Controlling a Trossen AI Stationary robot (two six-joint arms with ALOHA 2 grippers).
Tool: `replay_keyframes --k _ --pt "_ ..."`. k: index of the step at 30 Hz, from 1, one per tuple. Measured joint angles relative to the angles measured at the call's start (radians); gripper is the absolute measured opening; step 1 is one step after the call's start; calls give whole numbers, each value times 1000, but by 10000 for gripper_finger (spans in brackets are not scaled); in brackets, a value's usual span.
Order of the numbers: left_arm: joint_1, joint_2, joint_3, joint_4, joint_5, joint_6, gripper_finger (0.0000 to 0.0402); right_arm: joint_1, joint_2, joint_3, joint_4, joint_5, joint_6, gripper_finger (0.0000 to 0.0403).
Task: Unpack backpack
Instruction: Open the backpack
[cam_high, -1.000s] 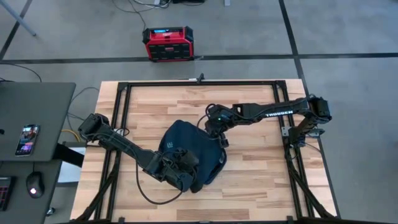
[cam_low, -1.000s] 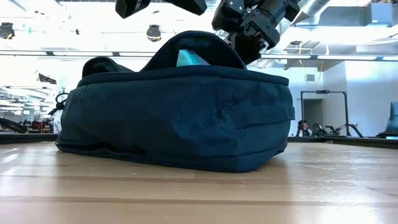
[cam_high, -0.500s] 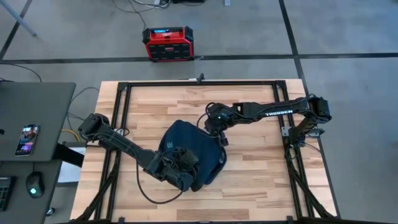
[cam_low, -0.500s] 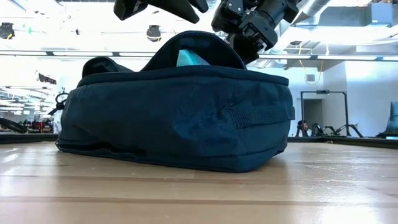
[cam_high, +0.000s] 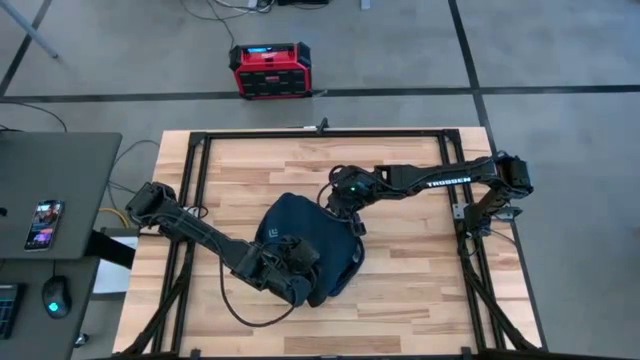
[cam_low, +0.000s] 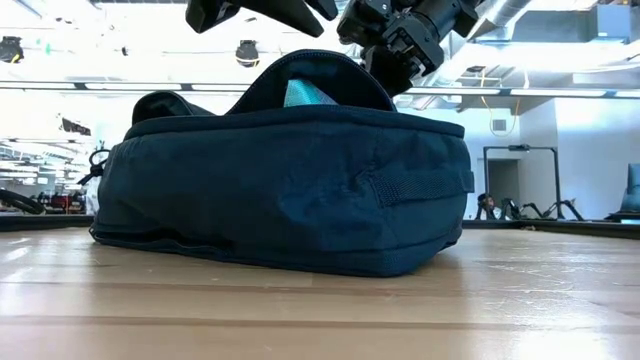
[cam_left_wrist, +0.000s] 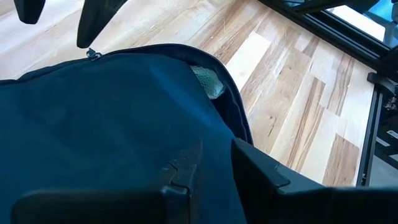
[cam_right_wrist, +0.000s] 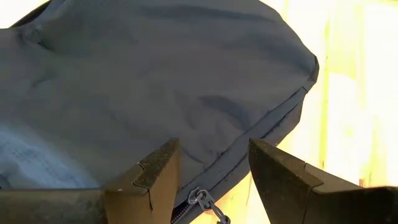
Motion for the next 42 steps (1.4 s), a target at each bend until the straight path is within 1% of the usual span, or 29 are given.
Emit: replay_keyframes --k 17,25,27,30,36,39,40,42 --pt "8 0 0 2 1 12 69 -6 0 0 -4 -7 -16 180" --pt "9 0 0 25 1 60 69 -6 0 0 -57 -7 -26 180" --pt "12 0 0 56 1 89 70 0 -6 9 -118 -7 -49 180" --pt "21 0 0 118 1 160 70 13 -29 52 -273 -7 -60 180" --pt "58 0 0 193 8 316 69 49 -106 64 -479 -6 57 180" --pt "88 0 0 215 61 369 69 71 -141 63 -579 -7 127 180" --pt "98 0 0 226 77 386 70 79 -151 56 -593 -6 149 180" --pt "117 17 0 253 116 409 69 96 -173 9 -568 -1 192 180"
